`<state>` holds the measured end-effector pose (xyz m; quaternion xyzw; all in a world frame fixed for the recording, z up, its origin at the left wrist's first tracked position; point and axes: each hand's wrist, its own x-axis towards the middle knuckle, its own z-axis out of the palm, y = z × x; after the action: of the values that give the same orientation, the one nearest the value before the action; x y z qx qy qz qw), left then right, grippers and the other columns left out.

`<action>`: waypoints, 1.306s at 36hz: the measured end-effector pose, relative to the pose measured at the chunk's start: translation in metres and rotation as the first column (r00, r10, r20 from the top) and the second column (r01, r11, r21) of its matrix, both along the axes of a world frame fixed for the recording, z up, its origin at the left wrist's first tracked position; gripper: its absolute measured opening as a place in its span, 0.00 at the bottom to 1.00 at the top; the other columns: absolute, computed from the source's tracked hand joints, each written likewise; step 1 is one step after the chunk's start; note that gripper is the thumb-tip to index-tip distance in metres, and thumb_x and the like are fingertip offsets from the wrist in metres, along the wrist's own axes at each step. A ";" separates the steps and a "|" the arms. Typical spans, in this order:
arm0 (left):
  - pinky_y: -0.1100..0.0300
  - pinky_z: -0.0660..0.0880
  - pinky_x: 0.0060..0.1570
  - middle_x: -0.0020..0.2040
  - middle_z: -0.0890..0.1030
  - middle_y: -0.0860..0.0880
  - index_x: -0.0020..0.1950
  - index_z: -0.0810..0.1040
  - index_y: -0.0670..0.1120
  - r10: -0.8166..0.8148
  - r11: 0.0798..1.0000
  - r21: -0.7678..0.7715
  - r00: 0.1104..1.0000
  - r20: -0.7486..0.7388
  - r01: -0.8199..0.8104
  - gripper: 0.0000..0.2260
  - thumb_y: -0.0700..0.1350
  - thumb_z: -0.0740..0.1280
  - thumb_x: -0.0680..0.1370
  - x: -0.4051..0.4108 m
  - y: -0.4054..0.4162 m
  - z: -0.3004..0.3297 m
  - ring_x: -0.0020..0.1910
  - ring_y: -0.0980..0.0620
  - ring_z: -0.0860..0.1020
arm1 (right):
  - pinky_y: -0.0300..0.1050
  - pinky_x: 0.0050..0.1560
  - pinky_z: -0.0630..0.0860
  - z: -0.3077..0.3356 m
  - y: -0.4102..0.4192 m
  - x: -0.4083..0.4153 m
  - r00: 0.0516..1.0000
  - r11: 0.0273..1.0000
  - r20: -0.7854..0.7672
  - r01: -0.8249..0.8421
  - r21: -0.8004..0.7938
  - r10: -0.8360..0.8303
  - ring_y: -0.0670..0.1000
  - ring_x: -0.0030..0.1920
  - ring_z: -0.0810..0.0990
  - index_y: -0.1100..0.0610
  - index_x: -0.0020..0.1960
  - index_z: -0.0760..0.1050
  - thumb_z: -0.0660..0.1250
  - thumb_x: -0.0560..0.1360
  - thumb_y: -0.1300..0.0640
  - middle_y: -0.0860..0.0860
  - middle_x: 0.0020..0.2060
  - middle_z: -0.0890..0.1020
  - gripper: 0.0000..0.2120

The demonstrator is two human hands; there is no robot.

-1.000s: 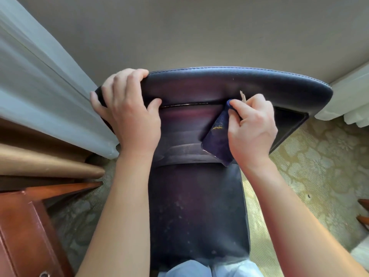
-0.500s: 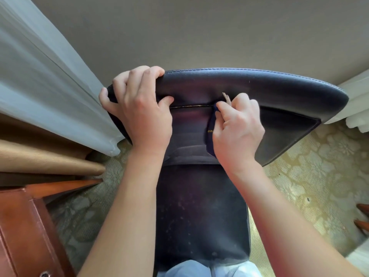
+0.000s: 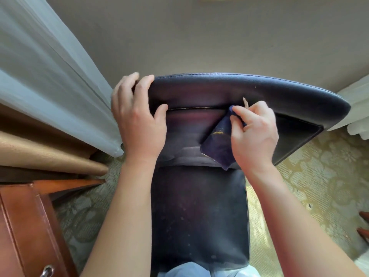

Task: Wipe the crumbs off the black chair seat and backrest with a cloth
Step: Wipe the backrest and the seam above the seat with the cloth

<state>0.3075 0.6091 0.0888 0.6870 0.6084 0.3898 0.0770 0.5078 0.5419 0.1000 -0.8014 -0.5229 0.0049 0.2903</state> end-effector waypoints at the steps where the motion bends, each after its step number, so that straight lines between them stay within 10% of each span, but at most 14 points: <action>1: 0.46 0.67 0.69 0.69 0.74 0.42 0.69 0.76 0.46 0.025 1.000 -0.013 0.999 0.025 -0.025 0.24 0.43 0.73 0.73 -0.004 -0.001 -0.001 0.68 0.39 0.71 | 0.44 0.38 0.67 -0.001 0.001 -0.001 1.000 1.000 0.011 0.003 -0.010 -0.003 0.58 0.47 0.75 0.52 0.54 0.84 0.69 0.76 0.57 0.52 0.43 0.75 0.09; 22: 0.52 0.72 0.59 0.59 0.77 0.48 0.62 0.80 0.49 0.107 0.994 -0.033 0.992 0.067 -0.105 0.20 0.43 0.75 0.70 0.000 0.017 0.000 0.58 0.42 0.72 | 0.42 0.27 0.58 -0.005 0.041 -0.070 0.954 0.988 0.258 -0.139 -0.066 0.151 0.57 0.38 0.70 0.57 0.33 0.75 0.71 0.65 0.65 0.52 0.37 0.73 0.07; 33: 0.49 0.73 0.60 0.60 0.77 0.50 0.63 0.79 0.51 0.084 0.995 -0.069 0.991 0.105 -0.077 0.22 0.43 0.76 0.70 0.001 0.011 0.005 0.58 0.43 0.72 | 0.44 0.37 0.69 0.009 0.017 -0.039 0.992 0.993 0.050 -0.114 -0.020 0.114 0.57 0.49 0.74 0.49 0.53 0.84 0.69 0.76 0.56 0.51 0.44 0.75 0.09; 47: 0.55 0.72 0.62 0.60 0.78 0.50 0.63 0.81 0.51 0.012 0.997 -0.076 0.985 0.170 0.001 0.21 0.36 0.71 0.72 -0.006 0.020 0.004 0.58 0.43 0.72 | 0.42 0.30 0.60 -0.003 0.040 -0.066 0.964 0.992 0.254 -0.053 -0.116 0.081 0.57 0.44 0.71 0.58 0.41 0.80 0.68 0.72 0.63 0.52 0.41 0.73 0.03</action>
<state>0.3011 0.6286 0.0926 0.6460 0.6160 0.4238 0.1536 0.4422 0.5818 0.0968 -0.7916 -0.5821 -0.0614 0.1755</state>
